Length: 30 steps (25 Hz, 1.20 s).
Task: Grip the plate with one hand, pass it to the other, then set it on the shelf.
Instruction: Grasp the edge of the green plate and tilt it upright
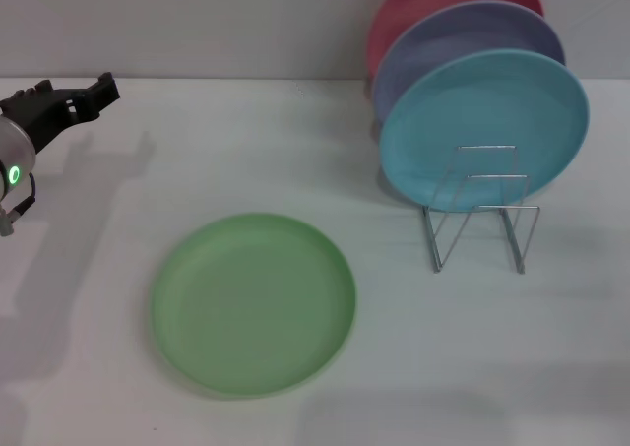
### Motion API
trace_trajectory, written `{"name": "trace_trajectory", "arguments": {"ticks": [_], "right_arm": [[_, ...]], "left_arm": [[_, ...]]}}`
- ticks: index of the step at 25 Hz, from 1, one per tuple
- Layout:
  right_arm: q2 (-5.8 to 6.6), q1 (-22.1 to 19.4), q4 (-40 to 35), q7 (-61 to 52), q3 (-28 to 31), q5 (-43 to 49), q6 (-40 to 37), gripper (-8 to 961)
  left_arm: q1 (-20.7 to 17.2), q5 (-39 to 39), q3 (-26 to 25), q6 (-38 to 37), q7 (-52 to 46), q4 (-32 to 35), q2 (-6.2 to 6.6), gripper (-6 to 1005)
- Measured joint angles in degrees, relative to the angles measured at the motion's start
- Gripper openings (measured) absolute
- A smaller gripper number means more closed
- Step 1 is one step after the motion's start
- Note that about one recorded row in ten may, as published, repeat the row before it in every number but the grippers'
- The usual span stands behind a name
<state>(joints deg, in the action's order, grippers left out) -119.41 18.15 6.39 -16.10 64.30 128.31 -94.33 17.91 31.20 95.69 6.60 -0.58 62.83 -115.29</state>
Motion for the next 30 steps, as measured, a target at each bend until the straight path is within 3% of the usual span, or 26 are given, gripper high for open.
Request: {"name": "trace_trajectory", "arguments": {"ticks": [4, 5, 6, 10, 14, 15, 20, 30], "right_arm": [[-0.01, -0.1, 0.0, 0.0, 0.1, 0.0, 0.0, 584], [-0.01, 0.0, 0.0, 0.0, 0.0, 0.0, 0.0, 584], [0.00, 0.0, 0.0, 0.0, -0.1, 0.0, 0.0, 584], [0.13, 0.3, 0.1, 0.0, 0.0, 0.0, 0.0, 584], [0.30, 0.7, 0.2, 0.0, 0.4, 0.0, 0.0, 584], [0.31, 0.8, 0.3, 0.0, 0.4, 0.0, 0.0, 584], [0.47, 1.7, 0.0, 0.1, 0.5, 0.0, -0.1, 584], [0.88, 3.0, -0.5, 0.1, 2.2, -0.1, -0.2, 584]], "left_arm": [[-1.3, -0.1, -1.3, 8.1, 0.9, 6.4, 0.31, 829], [-1.6, -0.1, -2.5, 12.6, 1.9, 9.0, 0.27, 829], [-2.0, 0.2, -6.8, 24.2, 5.7, 14.5, -0.74, 829], [-1.4, 0.5, -13.5, 40.9, 11.2, 20.7, -2.72, 829], [1.0, 0.8, -16.2, 57.1, 12.2, 24.0, -2.62, 829], [1.0, 0.8, -16.2, 57.1, 12.2, 24.0, -2.62, 828], [4.5, -0.3, -17.5, 71.1, 11.3, 23.9, -2.77, 828], [7.9, -2.3, -16.9, 78.5, 5.0, 21.6, -2.96, 827]]}}
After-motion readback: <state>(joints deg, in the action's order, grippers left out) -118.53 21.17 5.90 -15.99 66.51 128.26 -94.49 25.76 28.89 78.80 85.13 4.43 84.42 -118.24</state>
